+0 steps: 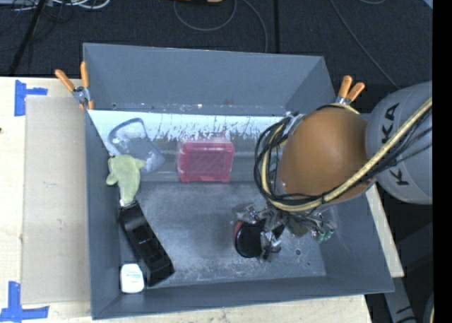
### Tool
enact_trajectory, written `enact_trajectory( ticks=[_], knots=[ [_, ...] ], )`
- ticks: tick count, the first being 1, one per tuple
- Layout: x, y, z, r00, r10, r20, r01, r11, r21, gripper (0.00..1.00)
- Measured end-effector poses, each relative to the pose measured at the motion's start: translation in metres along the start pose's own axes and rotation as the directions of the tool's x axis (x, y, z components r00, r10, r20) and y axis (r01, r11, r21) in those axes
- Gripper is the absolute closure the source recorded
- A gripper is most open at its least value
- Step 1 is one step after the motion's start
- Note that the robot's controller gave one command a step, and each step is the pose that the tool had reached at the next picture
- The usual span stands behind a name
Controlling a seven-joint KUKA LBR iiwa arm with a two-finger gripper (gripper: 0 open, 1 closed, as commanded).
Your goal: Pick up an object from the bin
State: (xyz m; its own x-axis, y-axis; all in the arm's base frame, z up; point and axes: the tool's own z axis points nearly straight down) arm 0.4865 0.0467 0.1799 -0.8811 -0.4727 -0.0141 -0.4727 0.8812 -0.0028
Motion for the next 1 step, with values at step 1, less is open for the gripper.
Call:
enact_trajectory(
  ticks=[1],
  knots=[
    [0.0049,0.0019,-0.0203,1.000,0.004,-0.024,-0.004,1.000,-0.011,1.00]
  ],
)
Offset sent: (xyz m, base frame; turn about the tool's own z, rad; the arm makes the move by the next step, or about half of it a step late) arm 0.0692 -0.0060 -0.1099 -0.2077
